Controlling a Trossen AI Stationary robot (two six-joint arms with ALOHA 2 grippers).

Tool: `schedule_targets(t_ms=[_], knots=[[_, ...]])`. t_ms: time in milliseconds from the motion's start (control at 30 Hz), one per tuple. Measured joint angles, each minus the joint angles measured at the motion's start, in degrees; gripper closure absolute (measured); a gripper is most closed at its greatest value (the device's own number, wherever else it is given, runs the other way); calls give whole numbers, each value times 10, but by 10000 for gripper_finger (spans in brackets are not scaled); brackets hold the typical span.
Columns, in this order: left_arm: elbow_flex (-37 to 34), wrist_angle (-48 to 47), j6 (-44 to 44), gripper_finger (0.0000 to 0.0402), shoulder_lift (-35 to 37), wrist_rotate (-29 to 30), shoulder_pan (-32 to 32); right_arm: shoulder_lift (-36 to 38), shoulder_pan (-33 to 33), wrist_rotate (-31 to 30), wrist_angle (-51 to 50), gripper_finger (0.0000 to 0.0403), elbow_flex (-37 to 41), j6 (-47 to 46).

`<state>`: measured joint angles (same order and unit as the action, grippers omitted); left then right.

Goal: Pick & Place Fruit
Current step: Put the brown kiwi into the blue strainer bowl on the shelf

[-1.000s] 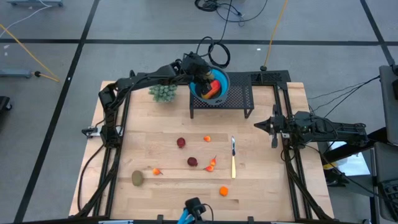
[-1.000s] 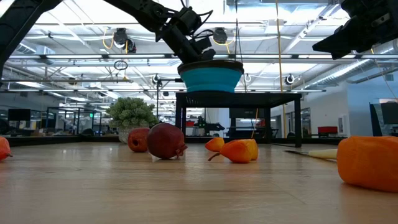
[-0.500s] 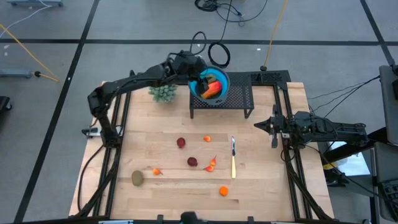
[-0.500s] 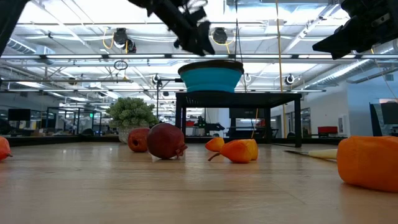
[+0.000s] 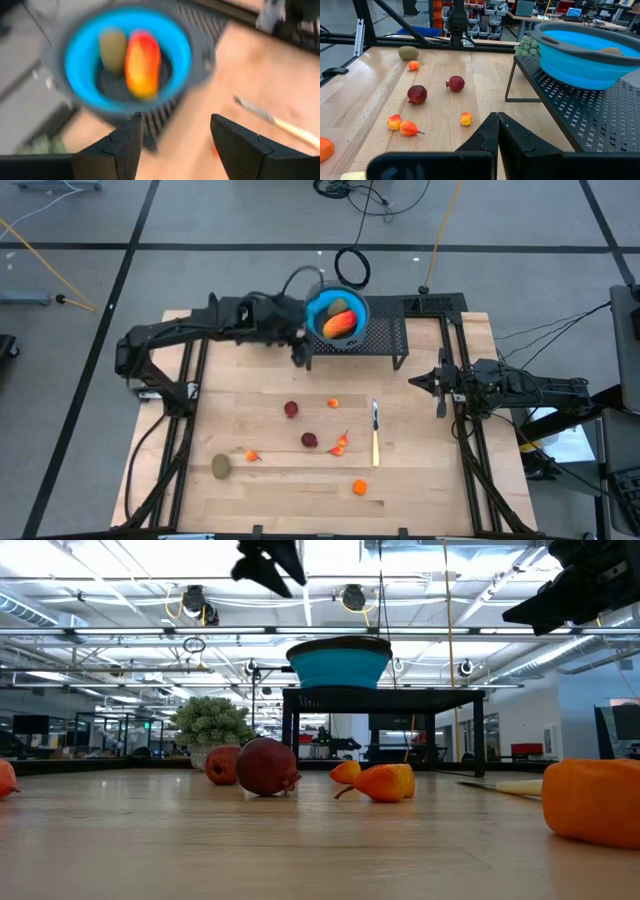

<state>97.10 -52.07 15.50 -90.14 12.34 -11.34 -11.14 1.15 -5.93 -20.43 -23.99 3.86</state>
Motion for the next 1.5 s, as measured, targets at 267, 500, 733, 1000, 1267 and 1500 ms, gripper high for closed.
schedule_targets(t_ms=[267, 500, 733, 1000, 1267, 1500], knots=[[0, -183, 212, 215, 2, -20, 75, 0, 0, 0, 0, 403, 0, 0], [0, -257, 418, 249, 2, -32, 142, 0, 0, 0, 0, 403, 0, 0], [-15, -320, 584, 288, 3, -34, 202, 0, 0, 0, 0, 403, 0, 0], [-97, -330, 693, 342, 2, -94, 251, 0, 0, 0, 0, 403, 0, 0], [-181, -329, 762, 393, 2, -173, 285, 0, 0, 0, 0, 403, 0, 0], [-267, -280, 831, 399, 37, -233, 329, 0, 0, 0, 0, 403, 0, 28]])
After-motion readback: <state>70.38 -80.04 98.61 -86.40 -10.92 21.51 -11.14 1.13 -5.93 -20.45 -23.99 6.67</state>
